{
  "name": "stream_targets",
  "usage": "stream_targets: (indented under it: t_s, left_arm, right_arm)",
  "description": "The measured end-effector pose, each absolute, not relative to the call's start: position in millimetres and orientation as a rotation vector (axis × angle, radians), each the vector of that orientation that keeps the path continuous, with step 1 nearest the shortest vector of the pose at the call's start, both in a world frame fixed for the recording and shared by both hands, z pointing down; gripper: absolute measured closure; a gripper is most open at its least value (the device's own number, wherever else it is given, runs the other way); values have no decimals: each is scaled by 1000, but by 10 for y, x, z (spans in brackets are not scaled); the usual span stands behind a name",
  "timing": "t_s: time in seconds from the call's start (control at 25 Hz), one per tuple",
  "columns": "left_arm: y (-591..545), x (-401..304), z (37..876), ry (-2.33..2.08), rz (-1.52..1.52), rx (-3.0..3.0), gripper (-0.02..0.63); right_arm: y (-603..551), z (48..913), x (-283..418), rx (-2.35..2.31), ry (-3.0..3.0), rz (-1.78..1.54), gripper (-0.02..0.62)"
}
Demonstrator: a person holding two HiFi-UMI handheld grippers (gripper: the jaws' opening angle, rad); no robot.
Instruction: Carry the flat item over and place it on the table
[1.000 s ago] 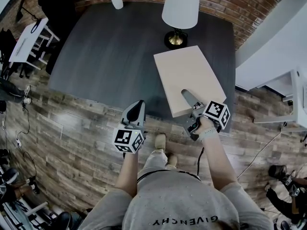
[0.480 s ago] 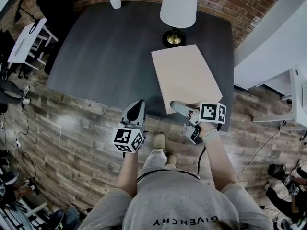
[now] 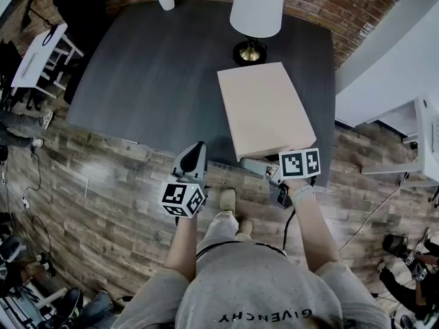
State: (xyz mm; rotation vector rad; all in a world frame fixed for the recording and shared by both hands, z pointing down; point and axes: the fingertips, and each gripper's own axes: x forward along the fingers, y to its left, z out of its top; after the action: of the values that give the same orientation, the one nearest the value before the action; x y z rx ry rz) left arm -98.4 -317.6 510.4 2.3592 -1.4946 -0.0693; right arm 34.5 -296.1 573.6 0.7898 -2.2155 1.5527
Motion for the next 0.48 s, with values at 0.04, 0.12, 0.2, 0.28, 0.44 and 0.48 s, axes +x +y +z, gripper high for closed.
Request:
stream_targets:
  t_s: [0.04,0.12,0.2,0.28,0.44,0.48]
  left_arm:
    - [-3174,-984,5106,-1495,-70,2357,607]
    - [-3178,-984,5105,-1496,-76,2352,607]
    - [-3182,-987,5101,-1498,-81,2349,607]
    - [-3178,-992,5099,-1499,-82,2348,607]
    - [-3155,-993,5112,-1501,-82,2341,607]
    - [-3153,-990,5116,-1501,-84,2339,607]
  right_arm:
    - [-2943,5755,352,782,-2207,1535,27]
    - [-2930,5802,399,793,-2186,1510,92]
    - [-2937,5842,456,824,-2173,1508,172]
    - [-2933,5874,489,837,-2167,1515,233]
    - [-2890,5944,520,841,-2158,1497,368]
    - [-2887,5964,527,848,-2160,1497,386]
